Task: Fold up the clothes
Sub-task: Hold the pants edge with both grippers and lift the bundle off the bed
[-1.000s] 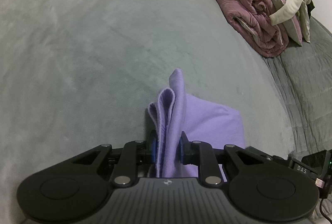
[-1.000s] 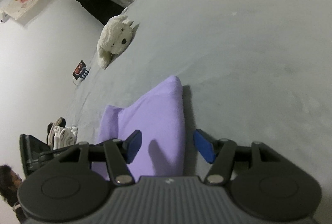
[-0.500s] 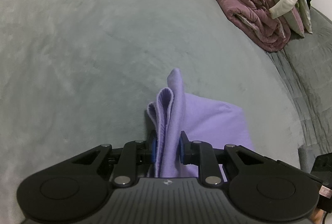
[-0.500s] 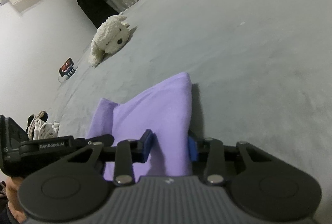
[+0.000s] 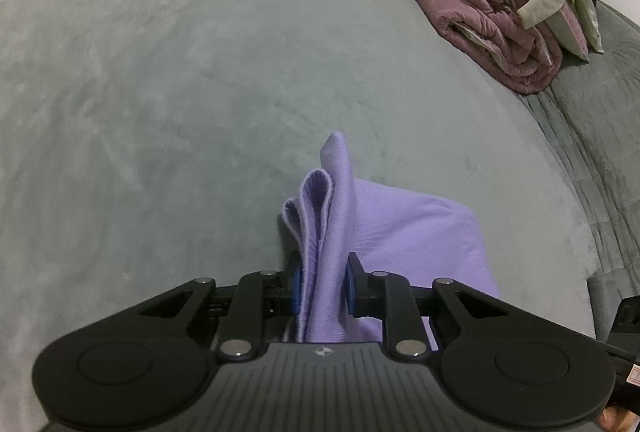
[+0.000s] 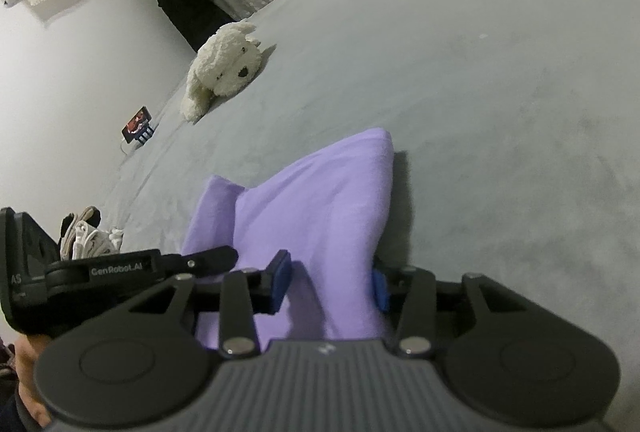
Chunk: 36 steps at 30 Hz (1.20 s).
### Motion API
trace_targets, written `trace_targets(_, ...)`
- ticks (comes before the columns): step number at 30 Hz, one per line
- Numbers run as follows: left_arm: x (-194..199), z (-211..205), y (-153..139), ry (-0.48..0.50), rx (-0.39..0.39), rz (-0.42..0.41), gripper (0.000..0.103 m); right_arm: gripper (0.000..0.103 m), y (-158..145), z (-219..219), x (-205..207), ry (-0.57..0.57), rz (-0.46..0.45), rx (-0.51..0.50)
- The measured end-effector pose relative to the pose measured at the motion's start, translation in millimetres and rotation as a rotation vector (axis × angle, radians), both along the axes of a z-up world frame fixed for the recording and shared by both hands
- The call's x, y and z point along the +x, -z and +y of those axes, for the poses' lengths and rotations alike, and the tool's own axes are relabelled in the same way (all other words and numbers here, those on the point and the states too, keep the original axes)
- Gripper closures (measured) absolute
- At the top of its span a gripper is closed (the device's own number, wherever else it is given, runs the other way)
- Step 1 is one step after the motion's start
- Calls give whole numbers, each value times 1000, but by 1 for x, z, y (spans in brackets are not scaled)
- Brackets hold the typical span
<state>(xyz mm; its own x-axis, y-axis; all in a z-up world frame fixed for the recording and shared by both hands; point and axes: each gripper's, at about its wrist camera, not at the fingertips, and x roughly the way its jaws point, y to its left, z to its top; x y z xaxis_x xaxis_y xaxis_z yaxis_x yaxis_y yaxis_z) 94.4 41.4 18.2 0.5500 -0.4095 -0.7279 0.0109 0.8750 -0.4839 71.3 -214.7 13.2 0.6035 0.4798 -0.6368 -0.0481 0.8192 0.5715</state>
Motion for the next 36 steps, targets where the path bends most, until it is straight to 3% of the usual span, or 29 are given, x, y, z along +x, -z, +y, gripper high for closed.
trace_targets(12, -1, -1, -2, -4, 10, 1, 82, 57, -2, 8, -1, 9, -10, -30)
trace_targets(20, -3, -4, -6, 1, 36, -9, 83, 84, -6, 9, -2, 44, -11, -87)
trace_targets(28, -8, -11, -17, 18, 83, -62, 87, 87, -21, 34, -13, 2, -108, -287)
trace_targets(36, -11, -16, -26, 34, 112, -100, 87, 87, -24, 39, -17, -6, -125, -357)
